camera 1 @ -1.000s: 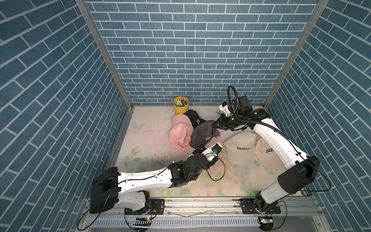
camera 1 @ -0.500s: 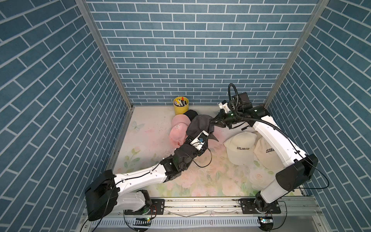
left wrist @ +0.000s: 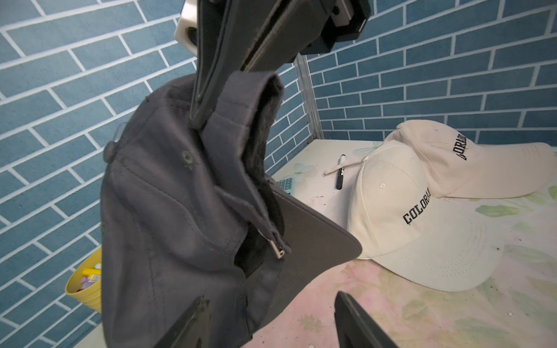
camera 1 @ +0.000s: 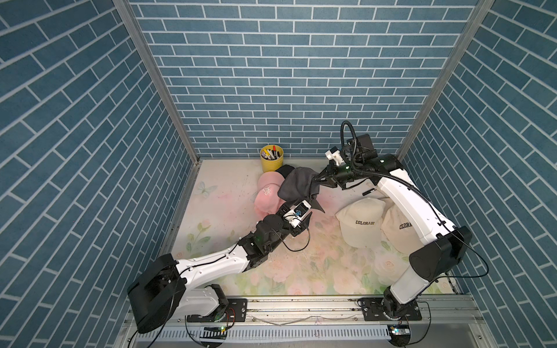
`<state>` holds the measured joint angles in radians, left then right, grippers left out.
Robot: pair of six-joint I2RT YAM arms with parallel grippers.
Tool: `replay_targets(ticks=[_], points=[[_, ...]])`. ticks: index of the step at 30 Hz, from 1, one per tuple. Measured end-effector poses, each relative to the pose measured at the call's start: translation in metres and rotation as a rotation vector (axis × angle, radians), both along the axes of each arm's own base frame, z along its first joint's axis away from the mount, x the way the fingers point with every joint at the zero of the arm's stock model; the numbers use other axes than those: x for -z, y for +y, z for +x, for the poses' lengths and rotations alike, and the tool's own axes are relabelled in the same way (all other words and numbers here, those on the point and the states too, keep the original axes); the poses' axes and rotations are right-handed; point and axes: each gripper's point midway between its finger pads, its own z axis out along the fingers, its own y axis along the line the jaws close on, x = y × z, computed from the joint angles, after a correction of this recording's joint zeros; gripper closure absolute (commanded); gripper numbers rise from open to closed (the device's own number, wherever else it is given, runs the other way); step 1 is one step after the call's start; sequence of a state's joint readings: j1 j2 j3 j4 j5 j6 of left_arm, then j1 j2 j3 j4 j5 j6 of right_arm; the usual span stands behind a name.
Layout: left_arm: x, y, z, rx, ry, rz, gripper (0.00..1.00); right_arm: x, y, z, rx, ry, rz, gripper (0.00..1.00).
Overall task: Open the adjustable buckle of the baseball cap
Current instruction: Pick up the baseball cap from the center of the board.
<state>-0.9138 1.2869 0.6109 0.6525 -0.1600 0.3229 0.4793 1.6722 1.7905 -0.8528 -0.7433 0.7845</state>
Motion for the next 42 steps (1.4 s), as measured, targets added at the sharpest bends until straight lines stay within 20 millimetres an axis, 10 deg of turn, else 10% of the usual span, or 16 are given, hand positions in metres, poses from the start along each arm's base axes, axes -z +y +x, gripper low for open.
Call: replay_targets(ticks=[12,22,29,34,42], points=[[0.016,0.004,0.042,-0.042,0.005,-0.035,0.38,0.015,0.004,0.002,0.003,0.028,0.019,1.00],[-0.018,0.007,0.056,-0.051,-0.054,-0.151,0.86,0.009,0.001,0.002,0.026,0.002,0.028,1.00],[-0.036,0.016,0.051,-0.053,-0.073,-0.172,0.99,0.007,0.001,0.004,0.027,-0.009,0.034,1.00],[-0.046,0.021,0.046,-0.050,-0.088,-0.156,0.99,0.008,-0.006,0.005,0.001,-0.075,-0.006,0.64],[-0.056,0.013,0.053,-0.043,-0.043,-0.082,0.99,-0.002,-0.036,0.002,-0.040,-0.429,-0.218,0.53]])
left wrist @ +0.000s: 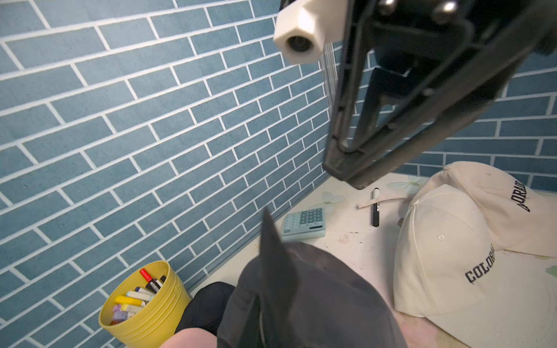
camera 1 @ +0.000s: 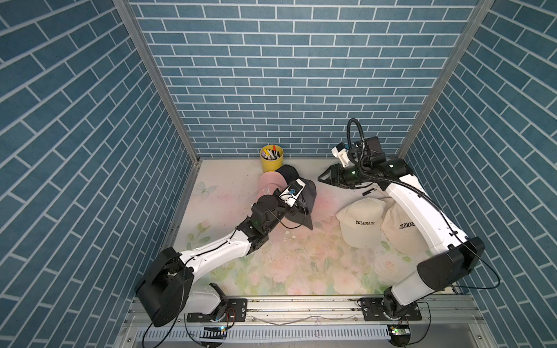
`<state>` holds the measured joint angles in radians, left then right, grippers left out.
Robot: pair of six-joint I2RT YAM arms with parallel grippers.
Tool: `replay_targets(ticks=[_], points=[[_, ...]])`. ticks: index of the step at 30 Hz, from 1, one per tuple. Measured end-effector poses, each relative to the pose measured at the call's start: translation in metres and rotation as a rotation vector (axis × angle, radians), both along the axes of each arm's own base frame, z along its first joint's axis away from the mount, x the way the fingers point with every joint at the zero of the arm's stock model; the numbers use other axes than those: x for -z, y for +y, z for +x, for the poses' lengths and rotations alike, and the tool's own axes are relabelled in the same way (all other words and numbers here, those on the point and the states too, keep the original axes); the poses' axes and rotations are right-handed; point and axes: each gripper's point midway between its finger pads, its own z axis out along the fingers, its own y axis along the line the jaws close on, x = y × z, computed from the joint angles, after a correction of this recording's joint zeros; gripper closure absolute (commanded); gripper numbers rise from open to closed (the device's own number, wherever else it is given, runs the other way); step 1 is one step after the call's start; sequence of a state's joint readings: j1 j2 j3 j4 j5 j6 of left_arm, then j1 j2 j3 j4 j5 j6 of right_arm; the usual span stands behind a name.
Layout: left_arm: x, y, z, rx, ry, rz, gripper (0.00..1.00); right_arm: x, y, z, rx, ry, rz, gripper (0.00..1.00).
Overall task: Open the adjustable buckle of the baseball cap
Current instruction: Pick up the baseball cap from the center of the board.
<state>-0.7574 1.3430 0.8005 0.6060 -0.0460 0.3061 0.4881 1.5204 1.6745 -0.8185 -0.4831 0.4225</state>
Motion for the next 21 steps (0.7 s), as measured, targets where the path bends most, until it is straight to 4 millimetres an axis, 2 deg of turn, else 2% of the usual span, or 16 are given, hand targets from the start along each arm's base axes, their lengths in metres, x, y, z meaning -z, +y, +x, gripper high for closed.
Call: replay_targets(ticks=[4,6,8,14,17,21], points=[[-0.022,-0.007,0.007,0.001,0.020,0.006,0.98,-0.001,0.000,-0.034,-0.100,-0.266,-0.105,0.53],[-0.034,-0.011,0.013,-0.005,0.037,0.005,0.98,0.005,0.005,-0.050,-0.158,-0.394,-0.140,0.53],[-0.044,-0.014,0.018,-0.015,0.059,-0.001,0.98,0.014,0.011,-0.057,-0.185,-0.501,-0.169,0.54],[-0.052,-0.014,0.024,-0.045,0.143,-0.033,0.97,0.023,0.030,-0.043,-0.156,-0.794,-0.277,0.53],[-0.050,-0.015,0.027,-0.054,0.186,-0.042,0.97,0.014,0.034,-0.035,-0.101,-0.927,-0.298,0.52],[-0.049,-0.018,0.028,-0.058,0.235,-0.053,0.97,-0.005,0.028,-0.017,0.011,-1.064,-0.339,0.52]])
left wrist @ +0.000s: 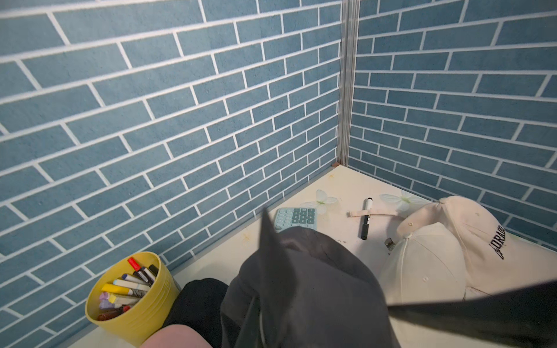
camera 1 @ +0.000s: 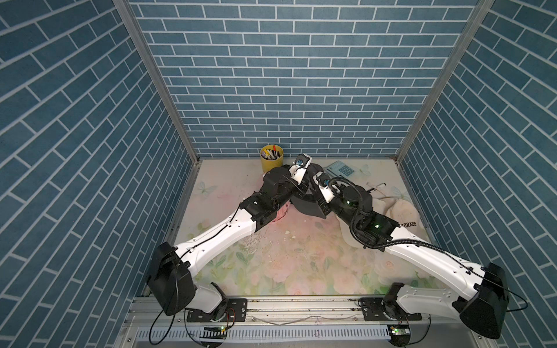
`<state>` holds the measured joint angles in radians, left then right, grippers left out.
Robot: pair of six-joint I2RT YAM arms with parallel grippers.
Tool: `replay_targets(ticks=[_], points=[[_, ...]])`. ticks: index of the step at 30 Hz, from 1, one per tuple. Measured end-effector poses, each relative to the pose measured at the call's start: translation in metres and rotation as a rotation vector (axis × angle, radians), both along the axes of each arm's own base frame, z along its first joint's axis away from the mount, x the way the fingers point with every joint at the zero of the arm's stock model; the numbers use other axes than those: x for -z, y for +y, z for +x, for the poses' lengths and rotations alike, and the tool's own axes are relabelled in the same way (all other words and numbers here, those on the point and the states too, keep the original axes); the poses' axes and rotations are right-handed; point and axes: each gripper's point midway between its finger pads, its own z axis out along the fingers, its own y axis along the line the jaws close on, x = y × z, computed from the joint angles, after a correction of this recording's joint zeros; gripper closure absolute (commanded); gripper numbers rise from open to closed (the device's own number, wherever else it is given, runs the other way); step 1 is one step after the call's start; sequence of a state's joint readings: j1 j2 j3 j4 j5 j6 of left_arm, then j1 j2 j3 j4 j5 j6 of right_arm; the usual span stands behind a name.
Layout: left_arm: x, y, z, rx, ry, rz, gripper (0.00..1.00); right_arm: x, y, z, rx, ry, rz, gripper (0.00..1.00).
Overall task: Open the adjustable buckle of the baseball cap
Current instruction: Pick up the baseball cap from the center of the board.
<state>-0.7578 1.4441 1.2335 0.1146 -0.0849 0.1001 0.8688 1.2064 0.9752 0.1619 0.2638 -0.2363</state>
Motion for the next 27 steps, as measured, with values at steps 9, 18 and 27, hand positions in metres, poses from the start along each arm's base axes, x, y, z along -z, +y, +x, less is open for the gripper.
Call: replay_targets(ticks=[9,18,27], points=[[0.003,-0.004,-0.004,0.007,0.080,-0.044,0.97,-0.034,-0.002,0.018,0.111,-0.189,0.061,0.57],[0.000,-0.012,-0.011,0.047,0.129,-0.084,0.97,-0.036,0.001,0.023,0.127,-0.233,0.062,0.70],[0.002,-0.020,-0.018,0.099,0.157,-0.095,0.95,-0.032,0.001,0.022,0.125,-0.248,0.049,0.77]])
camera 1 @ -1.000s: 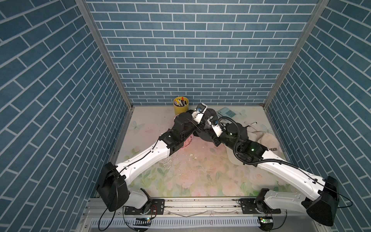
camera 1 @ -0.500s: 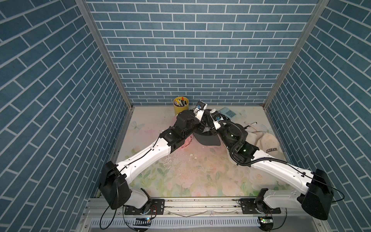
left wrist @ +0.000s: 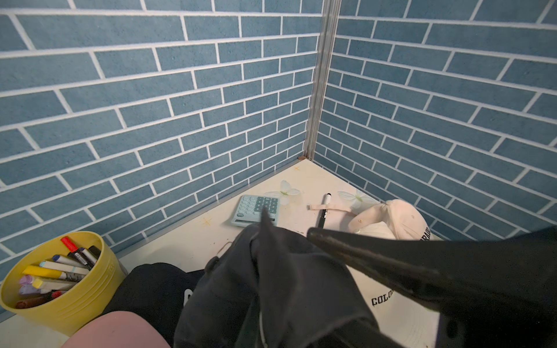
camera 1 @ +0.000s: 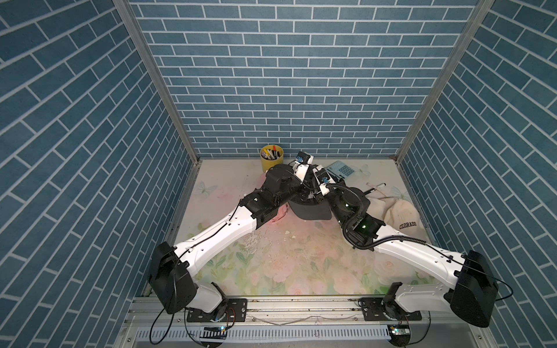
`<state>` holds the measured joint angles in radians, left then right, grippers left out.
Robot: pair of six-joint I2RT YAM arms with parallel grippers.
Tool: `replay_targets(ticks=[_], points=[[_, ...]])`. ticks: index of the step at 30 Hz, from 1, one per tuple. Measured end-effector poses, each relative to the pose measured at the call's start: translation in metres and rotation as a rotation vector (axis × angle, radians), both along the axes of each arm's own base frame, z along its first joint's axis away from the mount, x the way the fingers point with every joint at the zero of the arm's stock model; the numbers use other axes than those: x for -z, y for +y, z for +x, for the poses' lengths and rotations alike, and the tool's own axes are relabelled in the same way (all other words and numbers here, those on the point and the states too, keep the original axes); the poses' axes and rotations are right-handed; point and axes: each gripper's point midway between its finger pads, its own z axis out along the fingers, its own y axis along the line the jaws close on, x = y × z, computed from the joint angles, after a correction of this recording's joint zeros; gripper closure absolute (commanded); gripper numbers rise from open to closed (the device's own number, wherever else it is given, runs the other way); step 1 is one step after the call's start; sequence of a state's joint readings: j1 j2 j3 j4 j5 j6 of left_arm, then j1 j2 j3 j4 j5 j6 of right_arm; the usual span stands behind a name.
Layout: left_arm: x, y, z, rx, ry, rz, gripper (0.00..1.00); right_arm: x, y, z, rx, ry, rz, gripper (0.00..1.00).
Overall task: Open the adjustable buckle of the baseball cap
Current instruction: Pick up the baseball cap from the center of the board, then open the adjustable buckle on the baseball cap.
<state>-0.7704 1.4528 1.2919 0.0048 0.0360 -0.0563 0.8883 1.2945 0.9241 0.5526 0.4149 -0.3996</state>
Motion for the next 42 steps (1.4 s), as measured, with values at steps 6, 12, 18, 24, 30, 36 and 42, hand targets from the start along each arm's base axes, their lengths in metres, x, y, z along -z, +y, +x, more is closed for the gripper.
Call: replay_targets(ticks=[6,12,18,24,30,36,42], points=[[0.000,-0.007,-0.007,0.051,0.008,-0.008,0.92,-0.002,0.001,0.001,0.002,-0.022,-0.015,0.97],[0.000,-0.008,-0.008,0.059,0.003,-0.005,0.70,-0.002,0.000,0.002,0.009,-0.034,-0.024,1.00],[0.001,0.000,-0.005,0.029,-0.013,0.008,0.45,0.007,-0.003,0.002,0.015,-0.025,-0.034,1.00],[-0.003,0.014,-0.005,0.016,-0.037,-0.012,0.34,0.010,-0.012,0.002,0.015,-0.012,-0.023,1.00],[-0.001,0.030,-0.015,0.021,-0.083,-0.020,0.29,0.006,-0.030,0.005,0.011,0.011,0.020,1.00],[-0.008,0.041,-0.021,0.054,-0.150,-0.019,0.30,0.004,-0.035,0.000,-0.042,0.040,0.028,1.00],[-0.022,0.025,-0.030,0.222,-0.238,0.012,0.30,0.016,-0.028,-0.012,-0.130,0.095,-0.014,1.00]])
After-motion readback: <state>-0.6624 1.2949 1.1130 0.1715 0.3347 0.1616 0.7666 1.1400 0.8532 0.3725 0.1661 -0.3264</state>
